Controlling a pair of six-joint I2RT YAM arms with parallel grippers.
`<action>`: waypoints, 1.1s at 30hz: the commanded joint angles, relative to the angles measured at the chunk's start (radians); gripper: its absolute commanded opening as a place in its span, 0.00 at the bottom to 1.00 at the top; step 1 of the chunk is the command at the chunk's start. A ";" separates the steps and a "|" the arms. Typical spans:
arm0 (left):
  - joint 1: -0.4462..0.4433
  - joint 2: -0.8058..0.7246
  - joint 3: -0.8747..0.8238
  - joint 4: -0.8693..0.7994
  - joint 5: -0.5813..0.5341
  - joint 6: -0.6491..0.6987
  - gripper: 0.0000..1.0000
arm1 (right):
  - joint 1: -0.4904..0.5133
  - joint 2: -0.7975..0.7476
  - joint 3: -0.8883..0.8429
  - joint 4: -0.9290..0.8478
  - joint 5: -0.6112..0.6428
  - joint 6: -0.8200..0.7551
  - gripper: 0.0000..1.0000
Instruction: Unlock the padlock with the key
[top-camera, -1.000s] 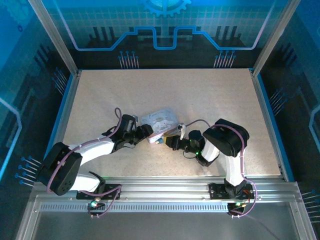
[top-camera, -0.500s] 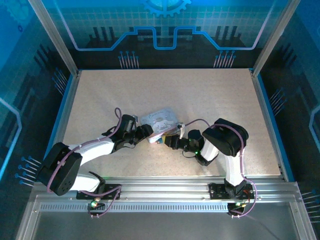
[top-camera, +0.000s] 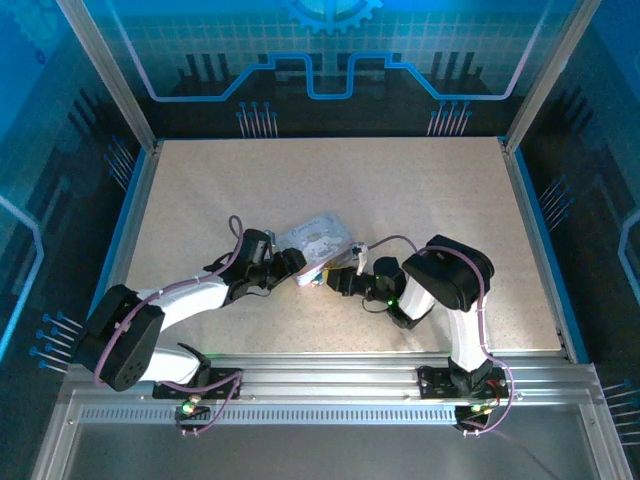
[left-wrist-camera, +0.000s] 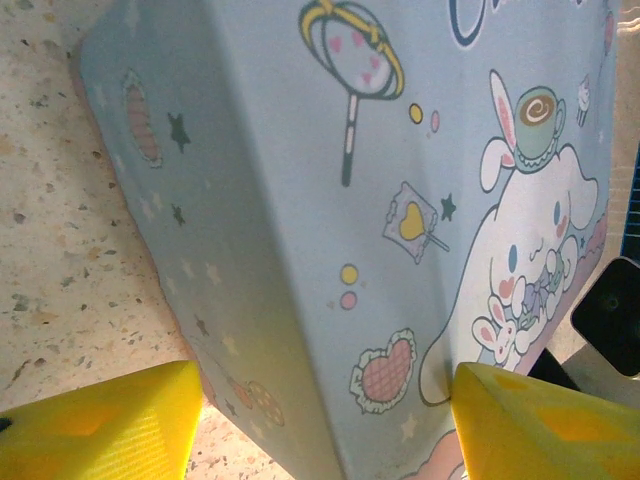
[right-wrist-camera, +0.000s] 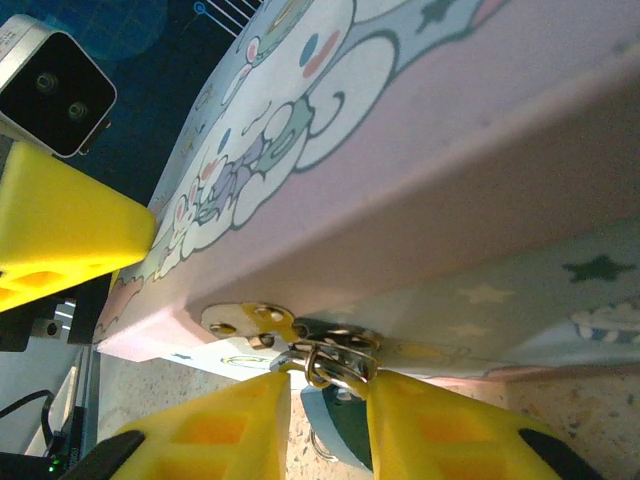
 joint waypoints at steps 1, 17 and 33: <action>-0.011 0.002 -0.035 -0.080 -0.004 0.000 0.68 | 0.016 0.003 0.030 0.026 -0.022 -0.013 0.25; -0.011 -0.006 -0.038 -0.085 -0.008 0.000 0.68 | 0.016 -0.021 0.006 0.026 0.036 0.034 0.01; -0.011 -0.011 -0.069 -0.073 -0.020 -0.011 0.68 | -0.015 -0.051 -0.045 0.025 0.100 0.209 0.00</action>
